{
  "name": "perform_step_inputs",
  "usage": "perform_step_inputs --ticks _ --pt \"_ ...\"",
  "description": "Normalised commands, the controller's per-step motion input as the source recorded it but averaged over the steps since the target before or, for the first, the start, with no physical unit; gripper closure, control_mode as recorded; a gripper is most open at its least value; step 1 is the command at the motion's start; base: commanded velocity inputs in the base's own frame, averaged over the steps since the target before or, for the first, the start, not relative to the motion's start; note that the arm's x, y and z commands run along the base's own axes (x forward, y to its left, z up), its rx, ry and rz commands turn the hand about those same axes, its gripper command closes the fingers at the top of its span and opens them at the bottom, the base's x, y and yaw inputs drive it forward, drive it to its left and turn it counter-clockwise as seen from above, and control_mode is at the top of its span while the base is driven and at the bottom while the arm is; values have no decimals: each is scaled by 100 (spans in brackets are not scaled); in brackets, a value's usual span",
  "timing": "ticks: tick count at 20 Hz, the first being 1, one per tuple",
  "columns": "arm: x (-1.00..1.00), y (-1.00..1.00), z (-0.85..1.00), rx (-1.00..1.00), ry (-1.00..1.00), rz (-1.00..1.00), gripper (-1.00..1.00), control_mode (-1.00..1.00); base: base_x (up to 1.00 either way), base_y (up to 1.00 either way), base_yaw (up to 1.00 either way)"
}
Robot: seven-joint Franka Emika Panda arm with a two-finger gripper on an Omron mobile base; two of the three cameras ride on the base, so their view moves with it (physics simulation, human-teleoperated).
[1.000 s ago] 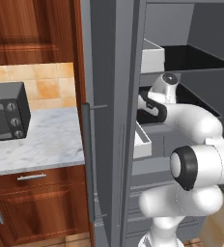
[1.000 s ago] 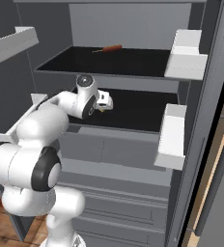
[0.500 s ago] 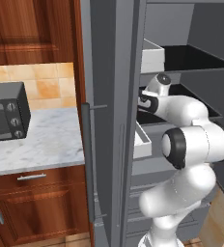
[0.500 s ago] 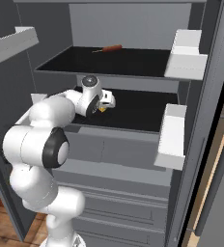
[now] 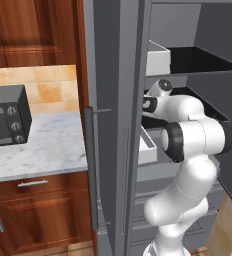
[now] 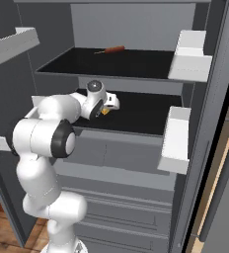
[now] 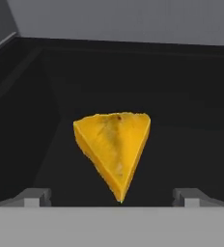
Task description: Pick the cheese from the fridge and the cheese grater from the cabinet and place them next to the salad bowl.
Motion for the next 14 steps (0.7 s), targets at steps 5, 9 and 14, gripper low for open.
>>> perform_step_inputs --ticks 5,9,14 --pt "36 0 -12 -1 -1 0 -100 -100 0 0 0" --pt "36 0 -9 -2 0 0 -100 -100 0 0 0" --pt "31 0 -8 -2 0 0 -100 -100 0 0 0"
